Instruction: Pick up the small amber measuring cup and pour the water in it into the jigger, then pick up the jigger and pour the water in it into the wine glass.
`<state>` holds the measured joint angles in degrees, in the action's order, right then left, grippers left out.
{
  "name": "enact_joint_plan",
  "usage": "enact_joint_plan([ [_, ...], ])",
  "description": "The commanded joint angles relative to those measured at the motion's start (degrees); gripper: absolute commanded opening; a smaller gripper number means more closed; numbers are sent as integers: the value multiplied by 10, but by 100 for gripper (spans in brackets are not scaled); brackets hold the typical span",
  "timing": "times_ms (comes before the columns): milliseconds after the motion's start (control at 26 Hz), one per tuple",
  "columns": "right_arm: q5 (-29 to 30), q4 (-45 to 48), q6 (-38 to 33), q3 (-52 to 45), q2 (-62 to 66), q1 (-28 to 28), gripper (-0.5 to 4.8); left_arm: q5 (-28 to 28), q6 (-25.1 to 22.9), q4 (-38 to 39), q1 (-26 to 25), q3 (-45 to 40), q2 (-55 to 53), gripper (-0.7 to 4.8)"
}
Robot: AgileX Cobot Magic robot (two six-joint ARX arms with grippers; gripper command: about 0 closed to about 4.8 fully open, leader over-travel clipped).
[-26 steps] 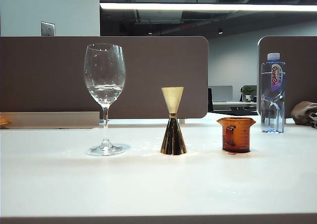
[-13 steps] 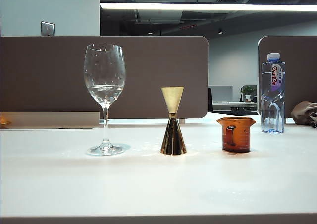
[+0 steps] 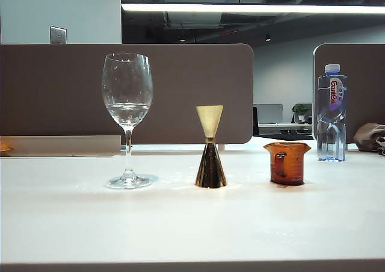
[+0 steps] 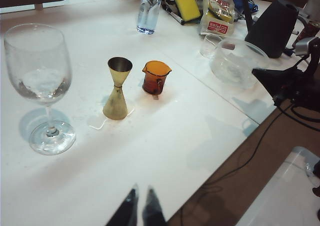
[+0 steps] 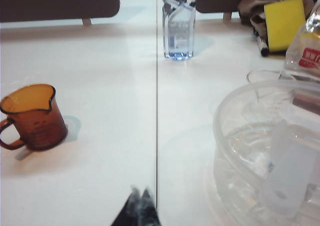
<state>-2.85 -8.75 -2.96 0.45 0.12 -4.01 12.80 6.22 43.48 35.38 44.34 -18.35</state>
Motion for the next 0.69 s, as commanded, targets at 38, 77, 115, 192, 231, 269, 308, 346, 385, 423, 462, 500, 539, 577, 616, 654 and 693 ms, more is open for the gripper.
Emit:
enact_joint_plan([
  [38,0,7,0,-4,0,0,1,-1,-2,-7,0,3,0,26],
  [77,0,7,0,-4,0,0,2,0,-2,-7,0,3,0,26],
  [115,0,7,0,-4,0,0,2,0,-2,-7,0,3,0,26],
  [192,0,7,0,-4,0,0,2,0,-2,-7,0,2,0,26],
  [231,0,7,0,-4,0,0,2,0,-2,-7,3,2,2,26],
  [269,0,7,0,-4,0,0,2,-1,-2,-7,4,2,2,26],
  [308,0,7,0,-4,0,0,2,0,-2,-7,4,2,3,26],
  [346,0,7,0,-4,0,0,2,0,-2,-7,4,2,5,26],
  [385,0,7,0,-4,0,0,2,1,-2,-7,4,2,9,26],
  [423,0,7,0,-4,0,0,2,0,-2,-7,3,2,13,26],
  [462,0,7,0,-4,0,0,2,0,-2,-7,1,2,20,26],
  [500,0,7,0,-4,0,0,2,1,-2,-7,-3,2,26,26],
  [539,0,7,0,-4,0,0,2,0,-2,-7,-12,2,37,26],
  [577,0,7,0,-4,0,0,1,0,-2,-7,-22,2,48,26],
  [616,0,7,0,-4,0,0,2,-10,-27,-12,-45,1,70,26],
  [654,0,7,0,-4,0,0,2,-41,-73,-30,-71,0,90,26],
  [693,0,7,0,-4,0,0,2,-54,-92,-45,-82,-3,98,26],
])
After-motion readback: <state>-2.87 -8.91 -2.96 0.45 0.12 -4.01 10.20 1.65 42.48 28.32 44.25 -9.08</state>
